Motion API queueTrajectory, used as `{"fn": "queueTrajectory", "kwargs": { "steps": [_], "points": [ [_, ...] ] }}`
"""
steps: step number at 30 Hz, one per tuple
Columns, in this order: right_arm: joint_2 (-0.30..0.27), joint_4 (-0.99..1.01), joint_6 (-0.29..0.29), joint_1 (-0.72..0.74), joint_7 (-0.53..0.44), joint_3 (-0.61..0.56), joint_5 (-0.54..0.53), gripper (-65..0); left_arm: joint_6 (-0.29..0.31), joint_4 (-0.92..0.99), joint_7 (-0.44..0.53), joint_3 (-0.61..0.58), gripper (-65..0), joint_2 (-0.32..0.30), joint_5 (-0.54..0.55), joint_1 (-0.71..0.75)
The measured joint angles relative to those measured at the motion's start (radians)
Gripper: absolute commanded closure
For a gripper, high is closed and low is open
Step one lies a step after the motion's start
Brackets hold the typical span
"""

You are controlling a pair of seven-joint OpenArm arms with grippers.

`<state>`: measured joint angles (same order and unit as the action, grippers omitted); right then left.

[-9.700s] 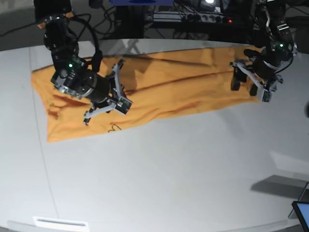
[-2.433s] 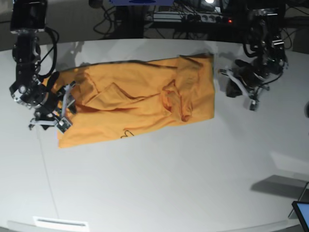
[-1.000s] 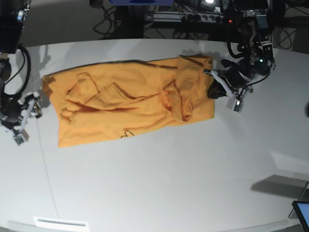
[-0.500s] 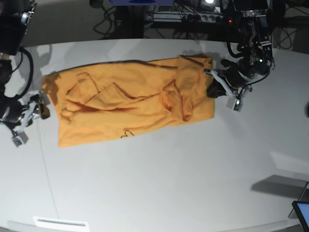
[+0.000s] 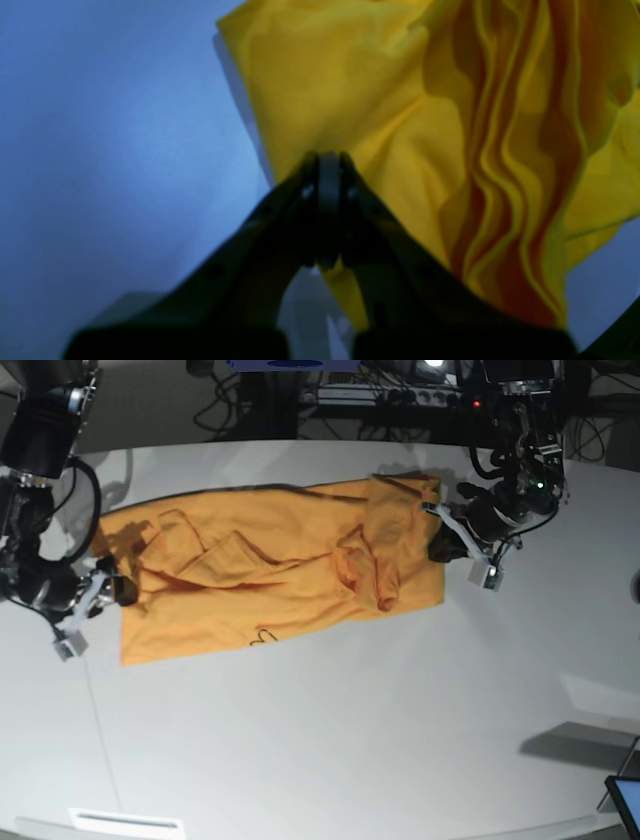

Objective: Fold the T-shirt properly
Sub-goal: 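Grasp the folded shirt's edges with both grippers, then lift the shirt with both grippers and fold it over toward the middle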

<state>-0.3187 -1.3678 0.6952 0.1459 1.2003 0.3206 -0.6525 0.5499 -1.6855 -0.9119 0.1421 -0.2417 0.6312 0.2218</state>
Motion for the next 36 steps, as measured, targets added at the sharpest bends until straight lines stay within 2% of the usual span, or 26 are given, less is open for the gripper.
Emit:
{"fn": "queueTrajectory", "kwargs": {
  "steps": [3,8,14,17,23,26,30,36],
  "points": [
    [-0.005,0.074,0.004,-0.002,-0.099,-0.072,-0.019,-44.0,0.000,0.000,0.000,0.000,0.0,0.000,-0.001,0.000],
    [-0.013,0.151,0.009,0.014,-0.188,-0.119,-0.039,-43.5,0.000,0.000,0.000,0.002,0.0,0.000,0.000,0.000],
    [-0.014,0.151,0.008,0.014,-0.197,-0.184,-0.056,-31.0,0.000,0.000,0.000,0.002,0.0,0.000,0.000,0.000],
    [-0.014,0.146,0.008,0.014,-0.189,-0.212,-0.060,-25.8,0.000,0.000,0.000,0.003,0.0,0.000,0.000,0.000],
    [-0.011,0.077,0.002,-0.006,-0.124,-0.216,-0.043,-4.9,0.000,0.000,0.000,0.006,0.0,0.000,0.000,0.000],
    [-0.019,0.011,0.000,-0.009,-0.043,-0.224,-0.013,-3.0,0.000,0.005,-0.002,0.002,0.0,0.000,-0.003,-0.014],
    [-0.032,-0.109,0.000,-0.018,0.005,-0.223,0.002,-2.8,0.000,0.022,0.007,0.002,0.0,0.029,-0.003,-0.022],
    [-0.024,-0.197,0.001,-0.011,0.021,-0.223,-0.010,-2.8,0.000,0.023,0.011,0.002,0.0,0.074,-0.003,-0.024]
  ]
}}
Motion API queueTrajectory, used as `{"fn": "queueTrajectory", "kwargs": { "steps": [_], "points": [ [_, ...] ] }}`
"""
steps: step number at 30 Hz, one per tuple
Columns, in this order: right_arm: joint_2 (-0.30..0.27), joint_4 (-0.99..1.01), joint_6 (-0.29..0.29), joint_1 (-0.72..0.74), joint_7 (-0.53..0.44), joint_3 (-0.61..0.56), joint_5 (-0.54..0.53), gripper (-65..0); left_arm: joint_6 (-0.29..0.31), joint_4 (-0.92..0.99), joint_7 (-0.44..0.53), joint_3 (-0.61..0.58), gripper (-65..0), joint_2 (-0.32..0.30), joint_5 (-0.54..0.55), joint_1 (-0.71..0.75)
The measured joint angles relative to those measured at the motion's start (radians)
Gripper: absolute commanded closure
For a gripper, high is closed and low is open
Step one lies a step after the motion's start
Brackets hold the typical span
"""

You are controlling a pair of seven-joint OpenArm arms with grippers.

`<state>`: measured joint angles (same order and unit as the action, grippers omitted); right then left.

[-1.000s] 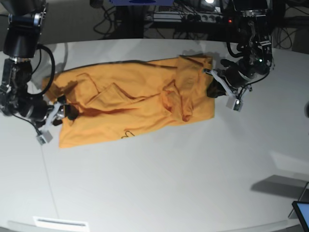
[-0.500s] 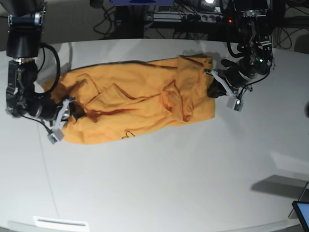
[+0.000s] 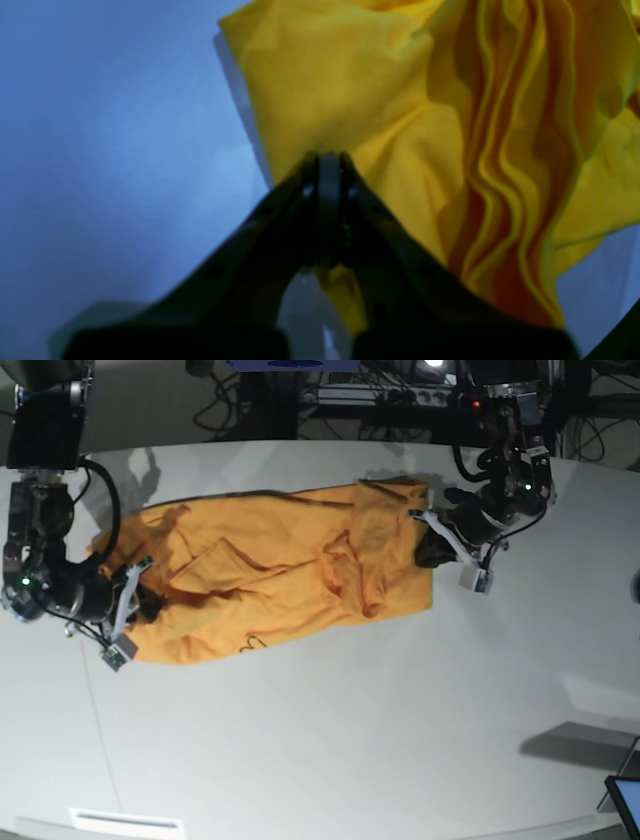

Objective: Fold the T-shirt properly
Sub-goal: 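Lift the shirt with both grippers and fold it over toward the middle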

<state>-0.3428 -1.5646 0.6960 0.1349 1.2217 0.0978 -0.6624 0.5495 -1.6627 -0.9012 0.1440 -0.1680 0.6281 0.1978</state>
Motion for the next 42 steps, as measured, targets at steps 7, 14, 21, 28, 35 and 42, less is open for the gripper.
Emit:
{"fn": "queueTrajectory", "kwargs": {
  "steps": [7,14,21,28,35,42],
  "points": [
    [0.037,-0.079,0.000,-0.005,0.011,0.002,-0.063,-2.8,0.000,0.000,0.007,-0.078,0.0,0.023,0.003,-0.004],
    [0.106,-0.134,0.000,-0.001,0.021,-0.003,-0.074,-2.8,-0.001,0.007,-0.010,-0.085,0.0,0.108,-0.003,-0.024],
    [0.134,-0.147,0.000,0.025,0.027,-0.001,-0.124,-2.8,-0.026,0.051,0.009,-0.155,0.0,0.164,-0.027,-0.062],
    [0.182,-0.173,-0.001,0.044,0.027,0.000,-0.174,-2.8,-0.026,0.131,0.087,-0.166,0.0,0.219,-0.051,-0.088],
    [0.239,-0.195,0.000,0.042,0.027,-0.034,-0.176,-2.8,-0.023,0.178,0.082,-0.166,0.0,0.240,-0.052,-0.130],
    [0.313,-0.195,-0.001,0.004,0.027,-0.069,-0.180,-2.9,-0.023,0.186,0.075,-0.166,0.0,0.243,-0.053,-0.144]
  ]
}}
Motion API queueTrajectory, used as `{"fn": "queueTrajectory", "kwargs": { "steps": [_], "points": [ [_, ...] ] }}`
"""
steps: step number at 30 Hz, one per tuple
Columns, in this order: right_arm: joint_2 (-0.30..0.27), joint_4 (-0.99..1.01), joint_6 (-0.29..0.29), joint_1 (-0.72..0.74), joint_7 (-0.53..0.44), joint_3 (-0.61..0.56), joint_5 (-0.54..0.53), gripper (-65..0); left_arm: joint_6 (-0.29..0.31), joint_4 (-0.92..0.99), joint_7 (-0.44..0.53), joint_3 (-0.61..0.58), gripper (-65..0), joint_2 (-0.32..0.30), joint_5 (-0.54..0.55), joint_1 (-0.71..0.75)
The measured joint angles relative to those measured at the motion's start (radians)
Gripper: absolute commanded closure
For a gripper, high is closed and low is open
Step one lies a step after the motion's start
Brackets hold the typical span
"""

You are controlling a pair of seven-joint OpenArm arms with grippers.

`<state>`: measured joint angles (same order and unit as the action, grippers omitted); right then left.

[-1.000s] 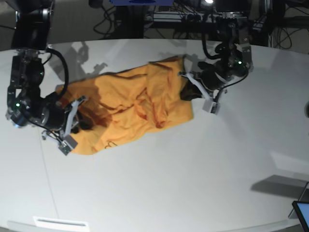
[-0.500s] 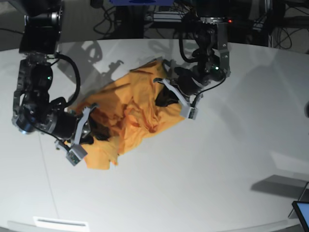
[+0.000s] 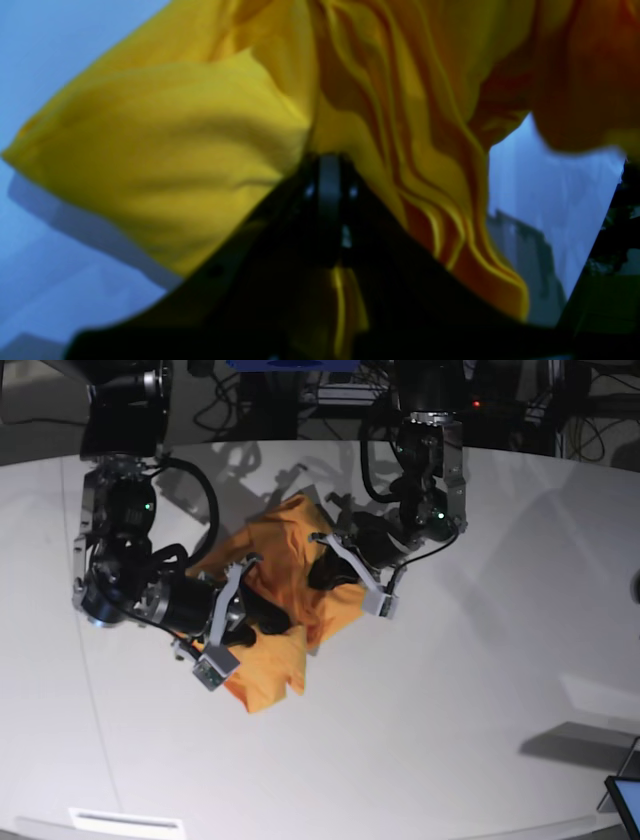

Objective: Fold the T-shirt properly
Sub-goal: 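Lift the shirt with both grippers and fold it over toward the middle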

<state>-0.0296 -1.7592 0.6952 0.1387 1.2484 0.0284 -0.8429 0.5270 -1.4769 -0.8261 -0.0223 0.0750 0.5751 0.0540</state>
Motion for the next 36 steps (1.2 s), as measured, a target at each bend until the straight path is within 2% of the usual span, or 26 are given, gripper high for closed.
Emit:
{"fn": "queueTrajectory", "kwargs": {
  "steps": [5,11,16,18,21,23,31,36],
  "points": [
    [0.015,0.000,0.000,-0.051,-0.005,-0.040,0.009,-2.9,0.000,0.000,0.000,0.000,0.0,0.000,-0.003,-0.002],
    [0.084,0.000,0.000,-0.106,-0.008,-0.053,0.010,-3.3,0.000,-0.002,0.000,0.000,0.0,0.000,-0.003,-0.001],
    [0.095,0.002,0.000,-0.106,-0.043,-0.052,0.011,-4.1,-0.007,-0.107,-0.026,0.006,0.0,-0.007,-0.026,0.043],
    [0.097,0.013,0.000,-0.108,-0.064,-0.052,0.036,-9.4,-0.007,-0.149,-0.042,0.007,0.0,-0.030,-0.029,0.067],
    [0.112,0.021,-0.003,-0.129,-0.075,-0.052,0.065,-29.9,-0.007,-0.194,-0.037,0.013,0.0,-0.054,-0.026,0.096],
    [0.116,0.018,-0.003,-0.146,-0.072,-0.052,0.062,-38.7,-0.007,-0.192,-0.038,0.013,0.0,-0.058,-0.026,0.100],
    [0.119,-0.031,-0.003,-0.167,-0.097,-0.092,0.061,-39.3,-0.007,-0.192,-0.038,0.009,0.0,-0.058,-0.026,0.102],
    [0.125,-0.163,-0.004,-0.206,-0.091,-0.090,0.064,-39.2,-0.007,-0.183,-0.038,0.009,0.0,-0.058,-0.025,0.102]
  ]
}}
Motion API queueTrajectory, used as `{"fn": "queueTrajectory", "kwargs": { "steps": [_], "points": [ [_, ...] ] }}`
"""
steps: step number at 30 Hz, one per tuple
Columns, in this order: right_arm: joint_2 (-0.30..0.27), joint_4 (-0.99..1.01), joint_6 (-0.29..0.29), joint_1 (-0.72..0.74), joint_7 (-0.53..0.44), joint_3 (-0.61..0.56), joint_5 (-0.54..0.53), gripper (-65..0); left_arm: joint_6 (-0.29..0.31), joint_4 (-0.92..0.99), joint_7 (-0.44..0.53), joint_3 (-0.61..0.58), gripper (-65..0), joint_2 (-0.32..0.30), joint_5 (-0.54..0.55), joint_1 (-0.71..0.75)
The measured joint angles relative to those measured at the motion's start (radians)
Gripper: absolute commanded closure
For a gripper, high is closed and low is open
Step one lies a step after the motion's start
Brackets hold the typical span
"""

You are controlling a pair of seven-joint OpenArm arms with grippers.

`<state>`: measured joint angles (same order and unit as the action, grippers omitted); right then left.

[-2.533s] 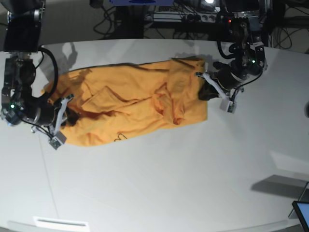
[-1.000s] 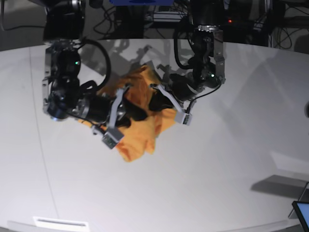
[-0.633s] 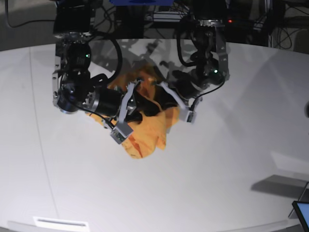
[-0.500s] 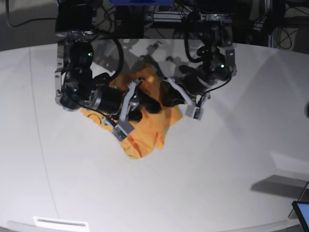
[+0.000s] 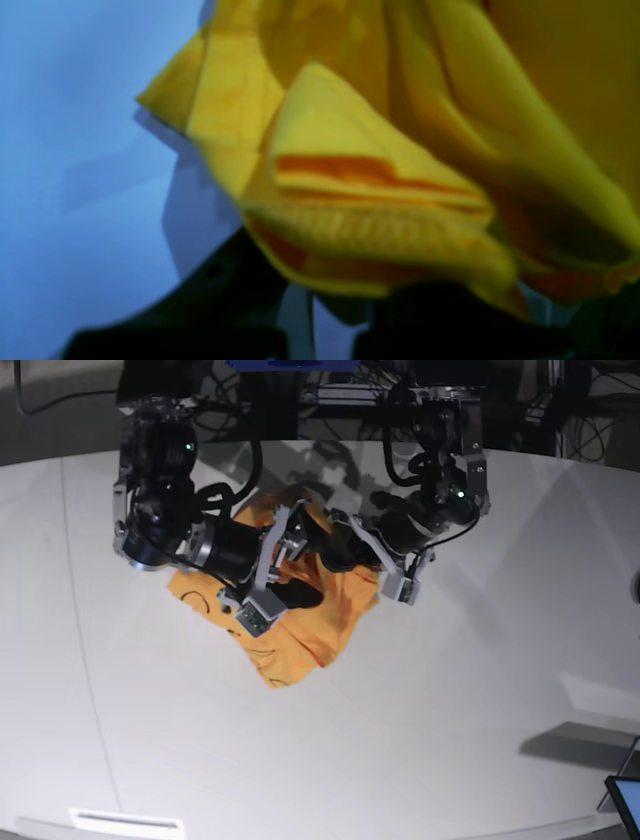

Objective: Fold the T-shirt properly
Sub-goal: 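Lift the shirt with both grippers and fold it over toward the middle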

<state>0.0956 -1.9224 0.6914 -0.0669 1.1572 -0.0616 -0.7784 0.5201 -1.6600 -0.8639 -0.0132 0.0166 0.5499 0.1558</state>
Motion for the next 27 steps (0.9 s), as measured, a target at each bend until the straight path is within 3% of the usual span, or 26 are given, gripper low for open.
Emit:
{"fn": "queueTrajectory", "kwargs": {
  "steps": [5,7,10,11,12,18,22,27],
  "points": [
    [-0.010,-0.030,0.004,0.035,-0.004,0.059,-0.002,-39.0,0.000,0.003,0.000,0.000,0.0,0.000,-0.001,0.000],
    [-0.039,-0.030,0.004,0.064,-0.004,0.106,0.005,-35.1,0.001,0.003,0.000,0.000,0.0,0.000,-0.001,0.001],
    [-0.089,0.019,0.005,0.121,-0.025,0.125,0.039,-14.7,0.002,0.002,0.003,-0.001,0.0,0.000,0.000,0.004],
    [-0.100,0.055,0.005,0.136,-0.050,0.124,0.087,-5.4,0.003,0.002,0.003,-0.001,0.0,0.000,0.000,0.012],
    [-0.109,0.090,0.001,0.144,-0.079,0.111,0.137,0.0,0.002,-0.001,0.003,0.000,0.0,0.000,-0.001,0.020],
    [-0.206,0.243,0.000,0.136,-0.243,-0.121,0.244,-3.3,0.003,-0.021,0.003,-0.006,0.0,-0.003,0.000,0.030],
    [-0.197,0.229,0.000,0.089,-0.244,-0.186,0.244,-3.5,0.002,-0.021,-0.001,-0.001,0.0,-0.001,-0.001,0.031],
    [-0.130,0.232,0.000,0.101,-0.259,-0.256,0.243,-3.5,0.001,-0.090,-0.004,0.000,0.0,-0.002,0.003,0.071]
  ]
}}
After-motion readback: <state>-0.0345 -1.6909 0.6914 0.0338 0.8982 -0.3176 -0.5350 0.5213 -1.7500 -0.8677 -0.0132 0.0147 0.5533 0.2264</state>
